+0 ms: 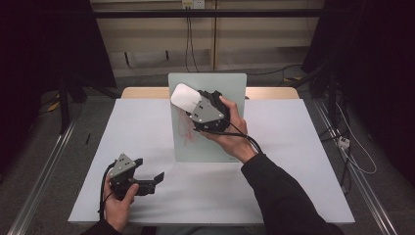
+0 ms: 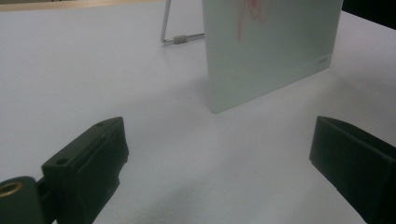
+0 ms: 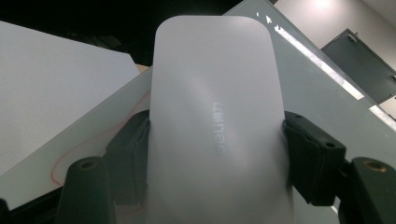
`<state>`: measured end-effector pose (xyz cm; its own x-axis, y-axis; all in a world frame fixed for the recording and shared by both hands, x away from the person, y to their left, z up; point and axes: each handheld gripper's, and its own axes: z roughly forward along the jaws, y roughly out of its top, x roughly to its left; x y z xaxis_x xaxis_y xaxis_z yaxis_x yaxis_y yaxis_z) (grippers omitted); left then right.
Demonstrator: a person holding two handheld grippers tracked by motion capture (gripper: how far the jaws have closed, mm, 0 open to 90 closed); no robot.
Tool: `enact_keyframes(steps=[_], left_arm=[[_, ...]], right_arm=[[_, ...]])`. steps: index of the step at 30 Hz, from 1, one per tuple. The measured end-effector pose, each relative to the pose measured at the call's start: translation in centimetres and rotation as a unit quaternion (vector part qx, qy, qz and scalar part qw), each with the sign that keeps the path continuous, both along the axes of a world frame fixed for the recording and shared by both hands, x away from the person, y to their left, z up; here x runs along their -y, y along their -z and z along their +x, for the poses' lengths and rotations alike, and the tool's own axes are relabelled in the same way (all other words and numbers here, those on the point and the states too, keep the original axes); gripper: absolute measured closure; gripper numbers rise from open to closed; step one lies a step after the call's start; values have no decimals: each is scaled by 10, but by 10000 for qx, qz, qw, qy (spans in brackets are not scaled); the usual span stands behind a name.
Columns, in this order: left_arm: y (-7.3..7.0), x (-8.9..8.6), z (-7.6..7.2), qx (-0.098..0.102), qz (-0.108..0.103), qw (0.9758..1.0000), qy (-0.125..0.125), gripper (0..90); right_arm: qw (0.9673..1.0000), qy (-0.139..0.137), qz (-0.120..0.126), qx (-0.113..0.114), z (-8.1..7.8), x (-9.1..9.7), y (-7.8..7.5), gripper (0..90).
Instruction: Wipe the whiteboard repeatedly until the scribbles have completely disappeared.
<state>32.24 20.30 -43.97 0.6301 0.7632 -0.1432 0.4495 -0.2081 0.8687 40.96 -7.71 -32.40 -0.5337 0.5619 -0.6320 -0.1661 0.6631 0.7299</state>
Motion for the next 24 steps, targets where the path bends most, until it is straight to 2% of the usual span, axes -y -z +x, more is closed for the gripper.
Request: enact_keyframes(steps=[4, 7, 9, 11, 12, 13, 17, 24], left_arm=[[0, 0, 0, -1, 0, 10000, 0, 41], [0, 1, 0, 3, 12, 10000, 5, 41], [0, 0, -1, 1, 27, 10000, 10, 41], [0, 0, 0, -2, 12, 10000, 3, 41], [0, 0, 0, -2, 12, 10000, 3, 41], [0, 0, 0, -3, 15, 10000, -5, 41], [0, 0, -1, 7, 34, 10000, -6, 41], [0, 0, 0, 6, 36, 10000, 6, 40]], right_arm=[[9999, -44, -69, -87, -3, -4, 7, 314], [9995, -82, -71, -301, -8, -10, 19, 314], [9994, -105, -88, -311, -10, -11, 23, 314], [9987, -182, -191, -435, -14, -14, 33, 314], [9987, -182, -191, -435, -14, -14, 33, 314], [9980, -216, -252, -547, -17, -16, 40, 314], [9966, -308, -388, -654, -20, -19, 47, 314], [9965, -283, -416, -661, -19, -19, 45, 314]])
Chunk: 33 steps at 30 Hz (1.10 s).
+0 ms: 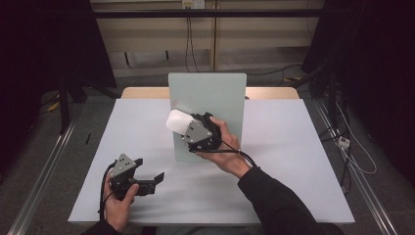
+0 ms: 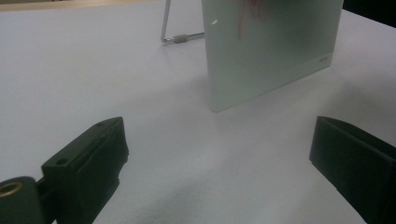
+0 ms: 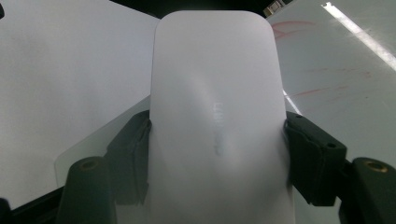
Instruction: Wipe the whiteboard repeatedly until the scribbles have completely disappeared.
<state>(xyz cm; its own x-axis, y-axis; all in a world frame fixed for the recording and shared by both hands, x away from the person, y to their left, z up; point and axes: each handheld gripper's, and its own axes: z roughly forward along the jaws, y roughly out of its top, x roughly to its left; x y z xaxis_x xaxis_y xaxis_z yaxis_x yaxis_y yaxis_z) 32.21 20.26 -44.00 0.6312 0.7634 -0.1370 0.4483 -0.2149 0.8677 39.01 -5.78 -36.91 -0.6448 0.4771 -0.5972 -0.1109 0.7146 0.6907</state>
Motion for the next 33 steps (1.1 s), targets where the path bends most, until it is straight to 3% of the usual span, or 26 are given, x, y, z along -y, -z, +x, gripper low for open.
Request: enact_keyframes(steps=[15, 17, 23, 26, 33], left_arm=[[0, 0, 0, 8, -2, 10000, -7, 40], [0, -1, 0, 1, -12, 10000, -11, 41], [0, 0, 0, -6, -19, 10000, -7, 41], [0, 0, 0, -5, -12, 10000, 14, 41], [0, 0, 0, 8, 4, 10000, 2, 40]], right_arm=[[9994, 262, 177, 149, 10, -2, -26, 314], [9984, 386, 289, 305, 14, 2, -35, 314], [9971, 518, 379, 420, 17, 9, -45, 315], [9970, 530, 370, 415, 16, 8, -42, 315], [9995, 261, 157, 47, 5, -5, -13, 315]])
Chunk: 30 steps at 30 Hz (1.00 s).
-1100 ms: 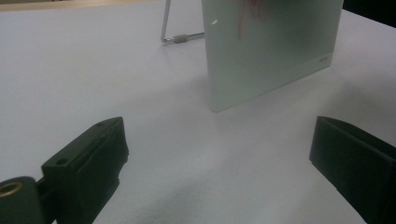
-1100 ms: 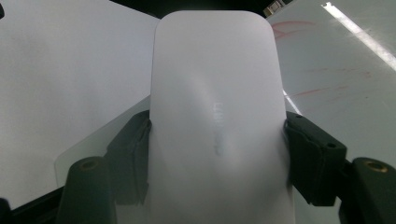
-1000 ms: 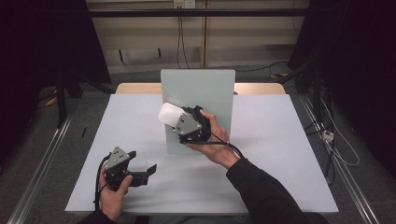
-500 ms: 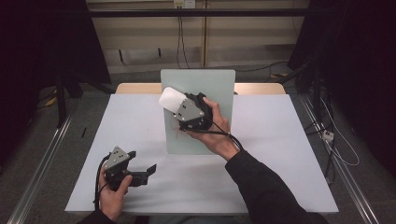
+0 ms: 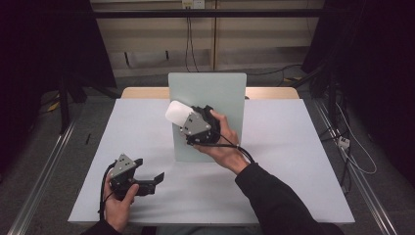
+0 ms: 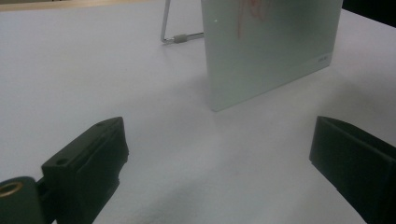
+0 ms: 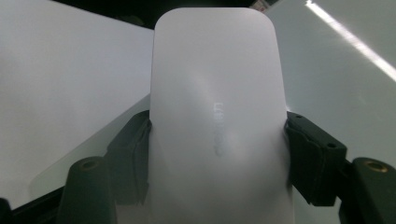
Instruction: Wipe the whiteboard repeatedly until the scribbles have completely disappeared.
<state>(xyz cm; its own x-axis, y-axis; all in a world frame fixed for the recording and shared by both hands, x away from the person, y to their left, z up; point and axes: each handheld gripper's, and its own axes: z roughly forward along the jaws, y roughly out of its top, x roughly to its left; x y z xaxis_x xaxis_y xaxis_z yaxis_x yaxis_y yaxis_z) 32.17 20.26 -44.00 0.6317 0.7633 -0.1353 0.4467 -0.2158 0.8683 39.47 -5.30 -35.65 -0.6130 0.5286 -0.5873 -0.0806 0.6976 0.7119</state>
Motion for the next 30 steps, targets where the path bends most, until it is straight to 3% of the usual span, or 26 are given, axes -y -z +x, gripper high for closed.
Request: enact_keyframes(steps=[2, 10, 16, 20, 24, 29, 30], left_arm=[[0, 0, 0, -12, -9, 10000, -5, 41], [1, 0, 0, -24, 15, 10000, -7, 40], [0, 0, 0, -6, 24, 10000, 19, 41], [0, 0, 0, -8, 1, 10000, 23, 41], [0, 0, 0, -5, 2, 10000, 27, 41], [0, 0, 0, 5, 9, 10000, 7, 41], [0, 0, 0, 4, 9, 10000, 1, 41]], right_arm=[[9997, -120, -91, -182, -5, -5, 13, 315], [9994, -190, -151, -254, -5, -7, 15, 315], [9998, -24, -37, -169, 4, -8, -6, 315], [9996, 218, 164, 4, 11, -2, -25, 315], [9991, 316, 258, 101, 14, 4, -33, 315], [9994, 236, 237, -12, 10, 2, -22, 315], [9997, 117, 179, -147, 5, -3, -9, 315]])
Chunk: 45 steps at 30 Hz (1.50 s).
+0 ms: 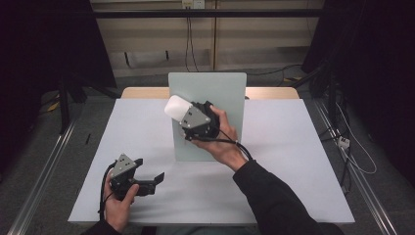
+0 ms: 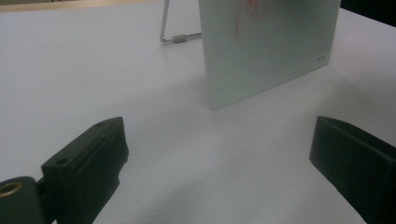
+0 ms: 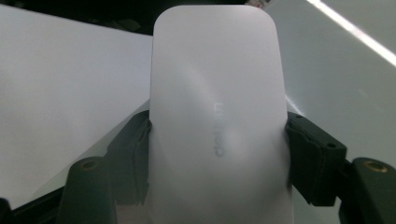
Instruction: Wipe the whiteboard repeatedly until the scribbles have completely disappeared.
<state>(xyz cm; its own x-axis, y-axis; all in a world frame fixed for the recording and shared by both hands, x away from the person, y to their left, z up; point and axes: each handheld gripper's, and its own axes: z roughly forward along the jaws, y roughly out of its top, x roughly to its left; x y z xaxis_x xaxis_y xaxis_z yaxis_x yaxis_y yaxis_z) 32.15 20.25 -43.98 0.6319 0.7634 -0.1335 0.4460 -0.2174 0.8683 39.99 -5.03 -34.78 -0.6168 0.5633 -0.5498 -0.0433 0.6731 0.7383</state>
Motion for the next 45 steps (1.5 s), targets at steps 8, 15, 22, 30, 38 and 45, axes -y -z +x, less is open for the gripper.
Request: enact_keyframes(steps=[8, 15, 22, 30, 38, 45], left_arm=[[0, 0, 1, -4, 5, 10000, 20, 41], [1, 1, 1, -22, 26, 10000, 30, 41], [1, 0, 1, -17, 14, 10000, 20, 41], [1, 0, 0, -10, 32, 10000, 23, 40], [0, -1, 0, 2, 4, 10000, 9, 40], [0, -1, 0, 1, 4, 10000, 10, 40]], right_arm=[[9993, -234, -98, -262, -8, -5, 22, 315], [9999, 14, 89, 61, 3, 6, -8, 315], [9973, 456, 341, 460, 17, 28, -49, 315], [9991, 243, 127, 333, 7, 15, -21, 315], [9999, 45, 93, 82, -1, 6, 1, 315], [9994, 163, 228, 197, 3, 15, -11, 315]])
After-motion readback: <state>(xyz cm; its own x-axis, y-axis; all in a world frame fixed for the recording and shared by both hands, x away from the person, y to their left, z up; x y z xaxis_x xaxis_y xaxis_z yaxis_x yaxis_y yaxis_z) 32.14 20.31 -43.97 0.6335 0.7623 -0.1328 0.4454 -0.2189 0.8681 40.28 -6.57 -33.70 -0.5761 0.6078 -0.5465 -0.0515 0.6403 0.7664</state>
